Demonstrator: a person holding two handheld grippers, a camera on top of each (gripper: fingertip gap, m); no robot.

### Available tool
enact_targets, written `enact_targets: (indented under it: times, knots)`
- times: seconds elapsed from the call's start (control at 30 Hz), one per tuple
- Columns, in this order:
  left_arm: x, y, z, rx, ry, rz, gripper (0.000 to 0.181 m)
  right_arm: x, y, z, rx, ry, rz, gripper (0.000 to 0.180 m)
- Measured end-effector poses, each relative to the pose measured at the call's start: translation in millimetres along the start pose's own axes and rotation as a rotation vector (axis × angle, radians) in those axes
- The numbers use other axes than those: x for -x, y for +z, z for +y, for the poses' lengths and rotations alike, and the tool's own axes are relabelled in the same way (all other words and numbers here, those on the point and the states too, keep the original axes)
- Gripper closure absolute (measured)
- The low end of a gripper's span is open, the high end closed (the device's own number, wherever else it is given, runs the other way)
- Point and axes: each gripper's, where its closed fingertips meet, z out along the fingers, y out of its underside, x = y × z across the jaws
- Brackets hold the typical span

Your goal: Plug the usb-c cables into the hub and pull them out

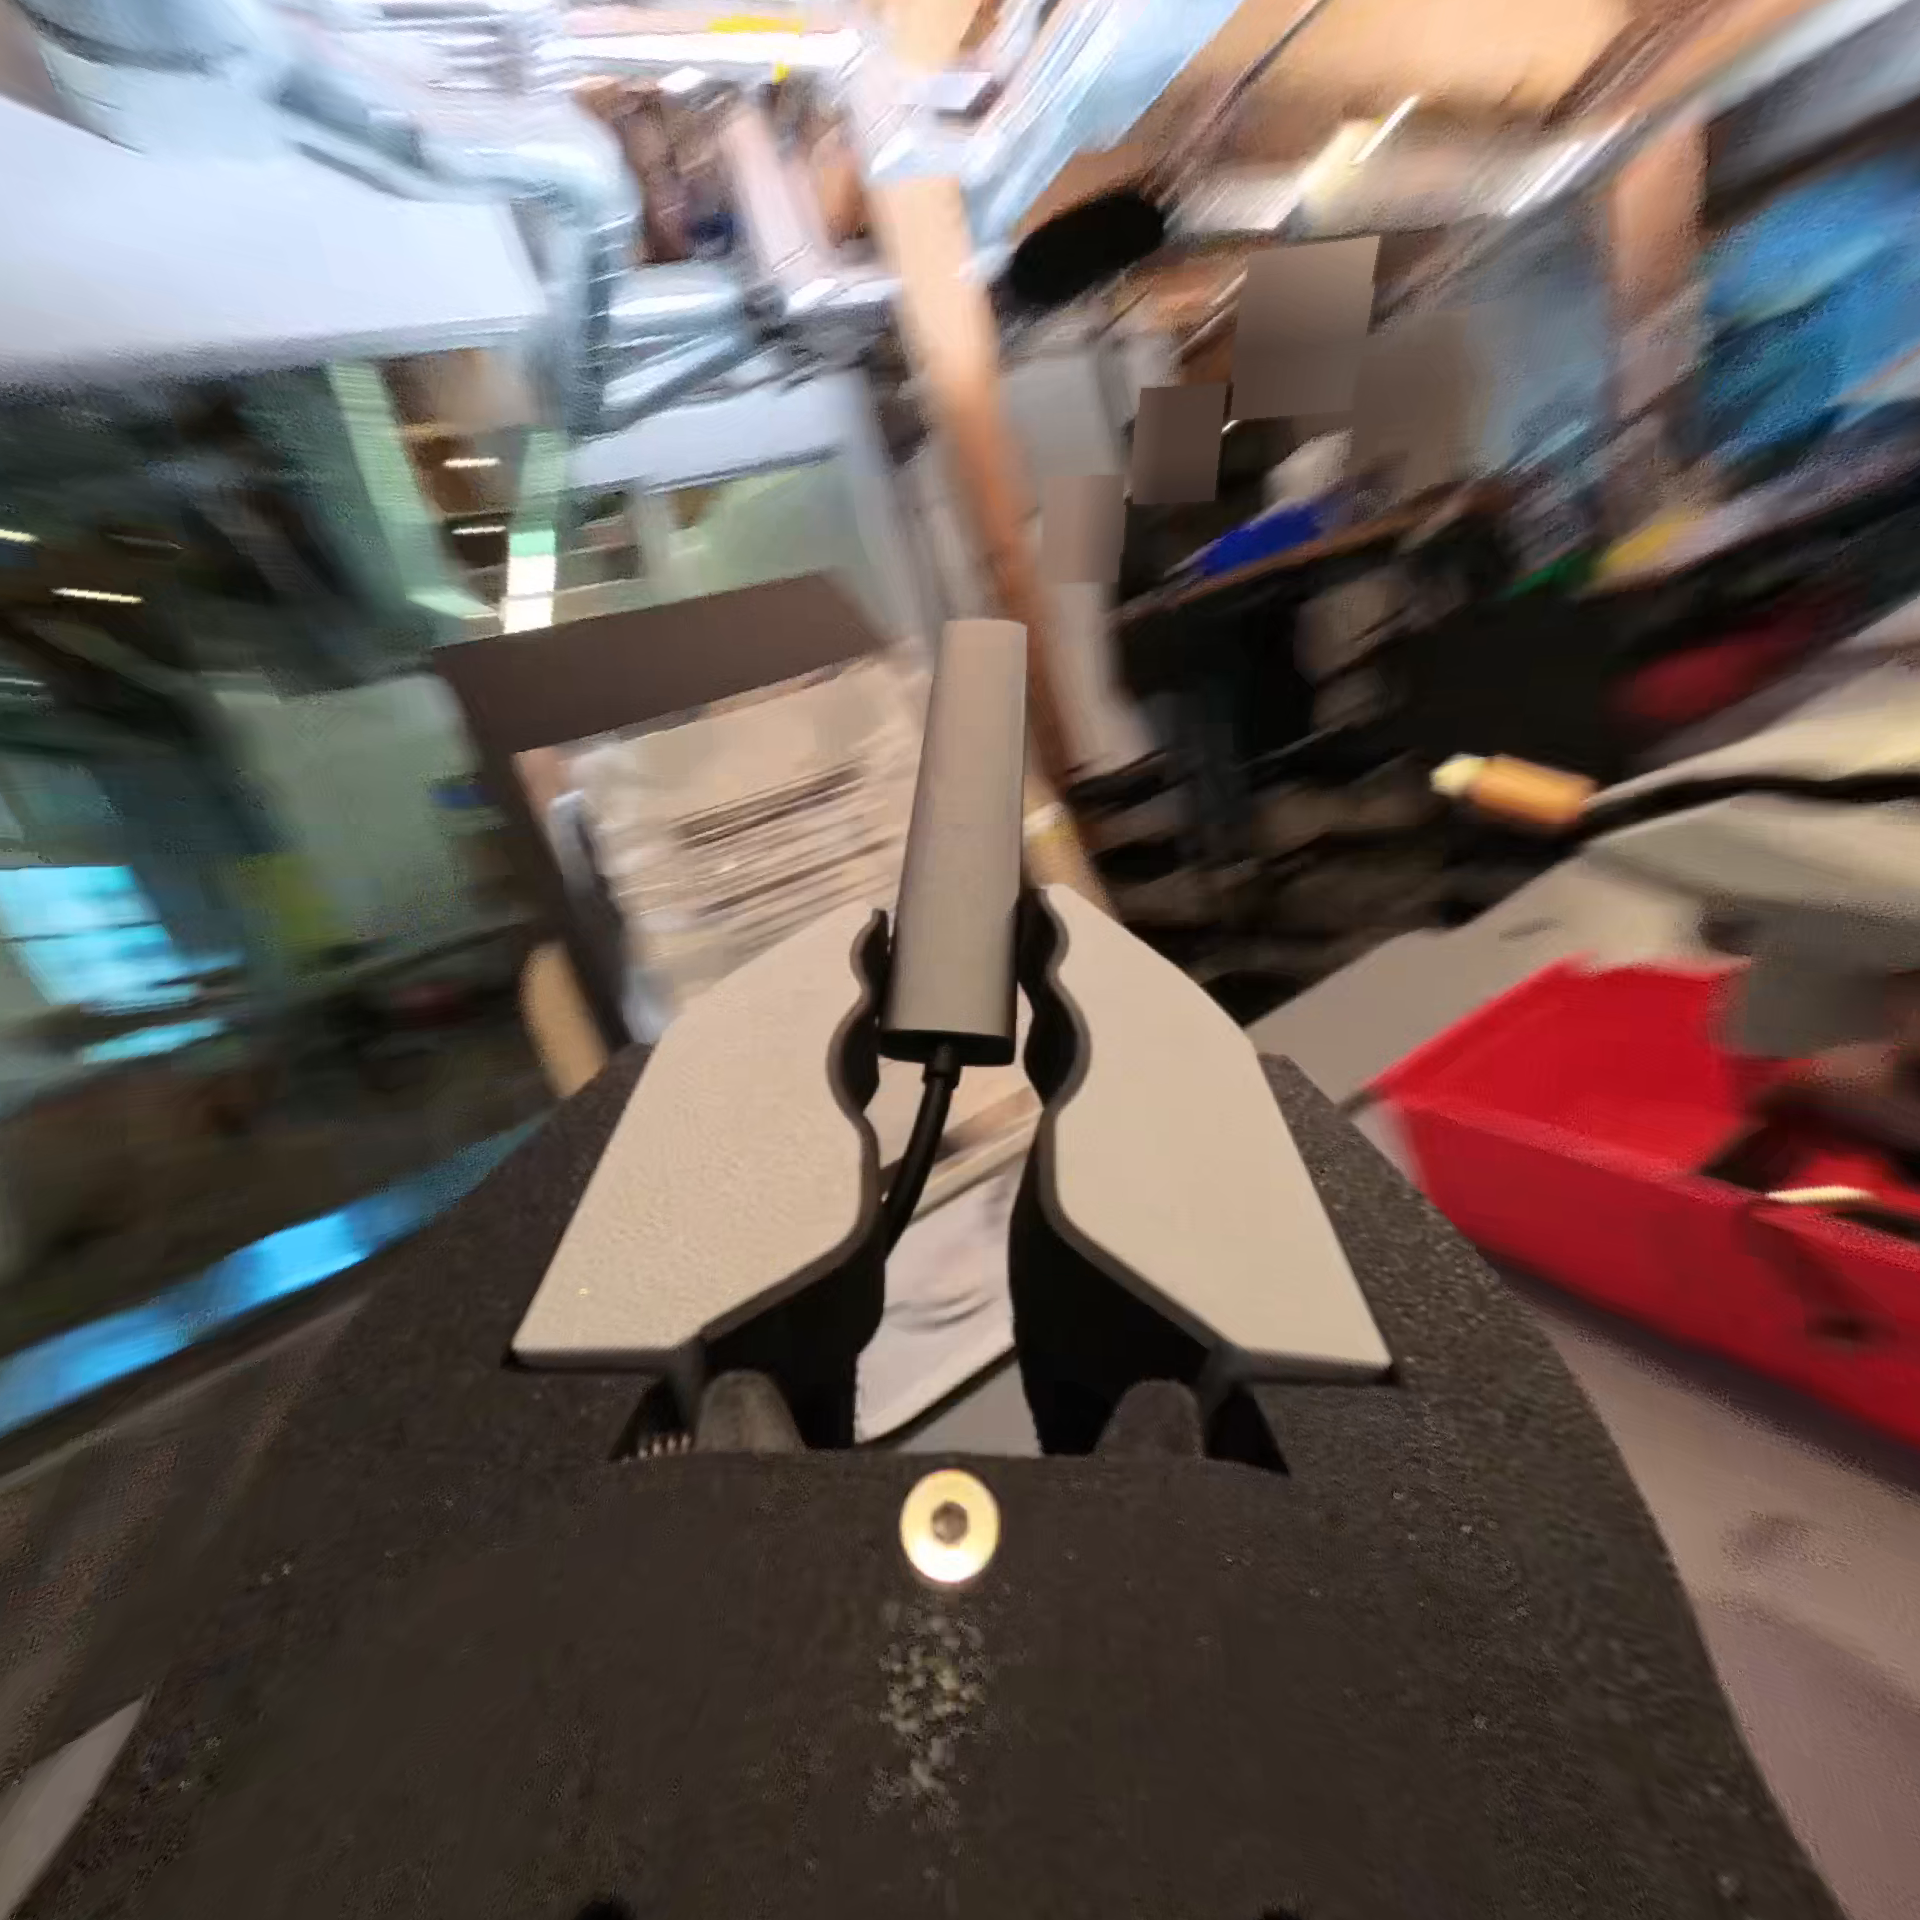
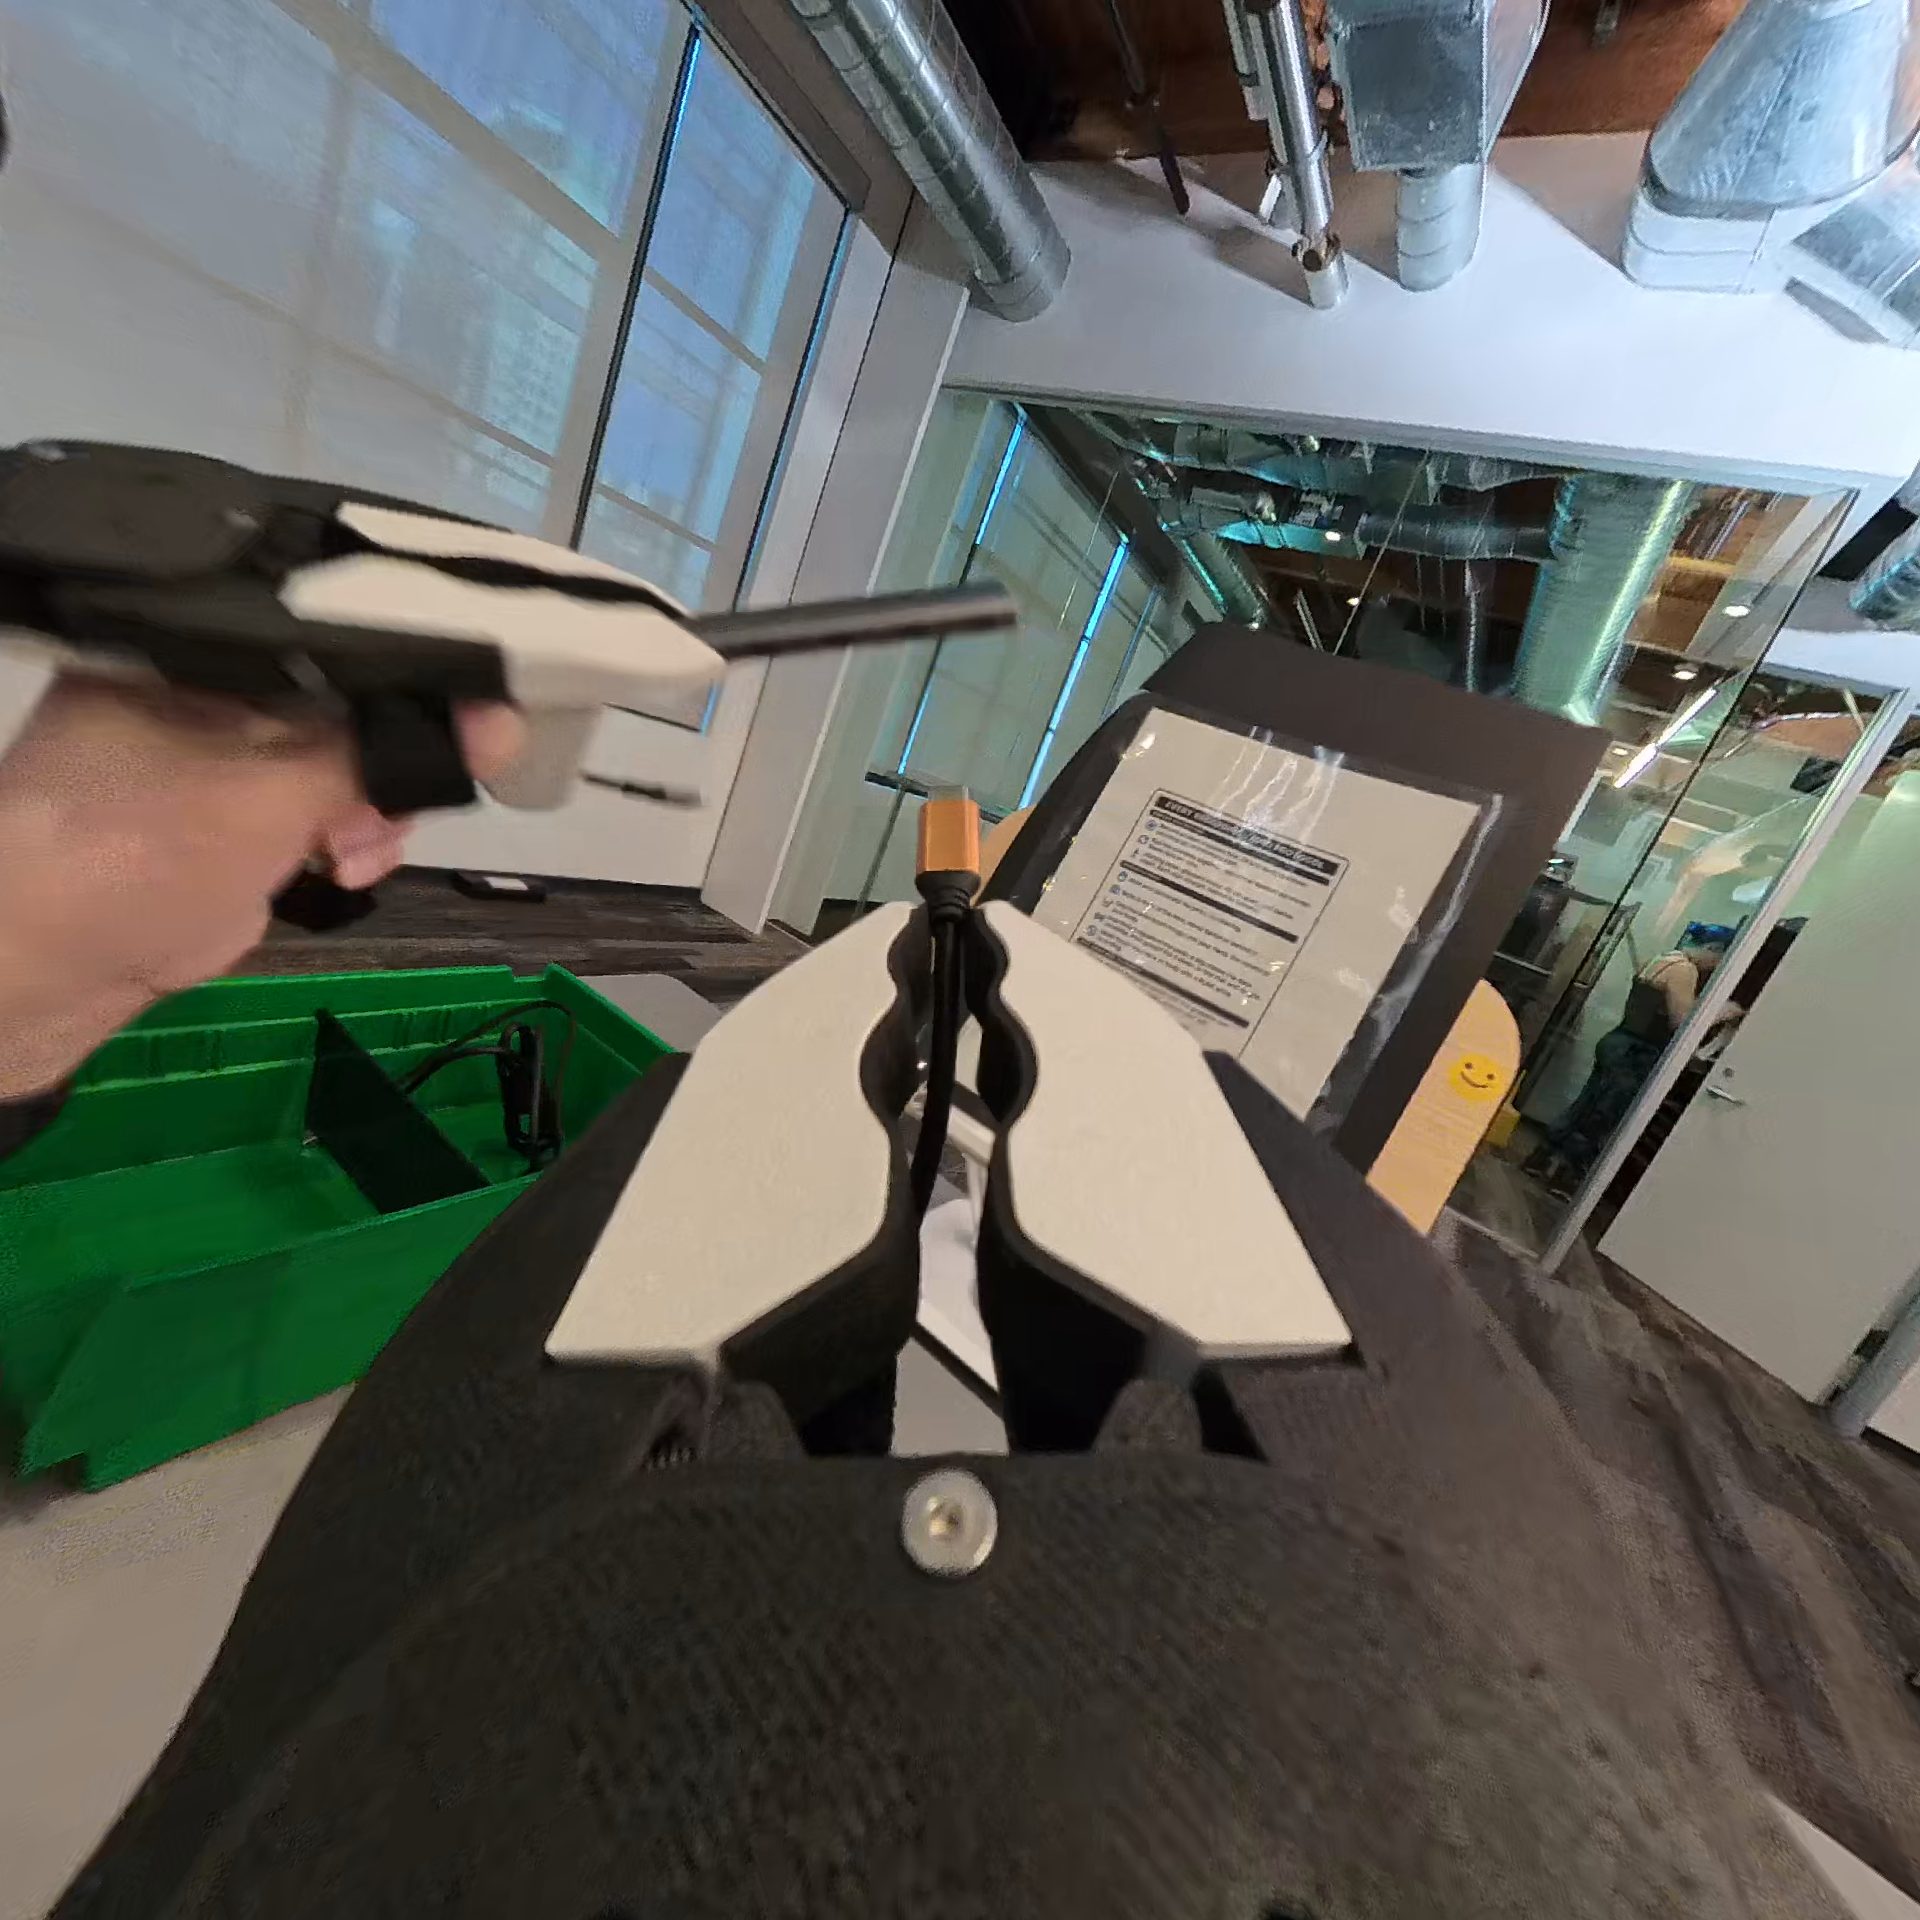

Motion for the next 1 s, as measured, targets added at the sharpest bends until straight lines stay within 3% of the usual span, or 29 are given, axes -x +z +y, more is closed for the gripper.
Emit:
enact_targets:
  times: [0.03,0.13,0.3,0.47,0.53,0.8,0.9,1.0]
  knots:
    - [6,-9,-9,-0.053,-0.12,0.097,0.157,-2,0,-1,0.002,-0.013,0.009,0.172]
    - [35,-33,-20,-0.114,-0.305,0.152,0.157,-25,-10,-14,-0.003,-0.048,-0.003,0.172]
    - [44,-53,-35,-0.168,-0.344,0.192,0.157,-73,-73,-35,0.05,0.028,-0.216,0.172]
    - [27,-49,-40,-0.141,-0.275,0.211,0.157,-134,-126,6,0.22,-0.037,-0.136,0.172]
    - [18,-45,-39,-0.123,-0.256,0.228,0.157,-163,-137,17,0.239,-0.074,-0.013,0.172]
    - [-4,-36,-39,-0.09,-0.211,0.262,0.157,-167,-170,-53,-0.106,-0.106,0.05,0.172]
    - [-7,-35,-38,-0.081,-0.206,0.269,0.157,-179,-179,-50,-0.066,-0.157,0.132,0.172]
    - [-9,-33,-36,-0.07,-0.204,0.275,0.157,-175,-174,-9,0.123,-0.137,0.035,0.172]
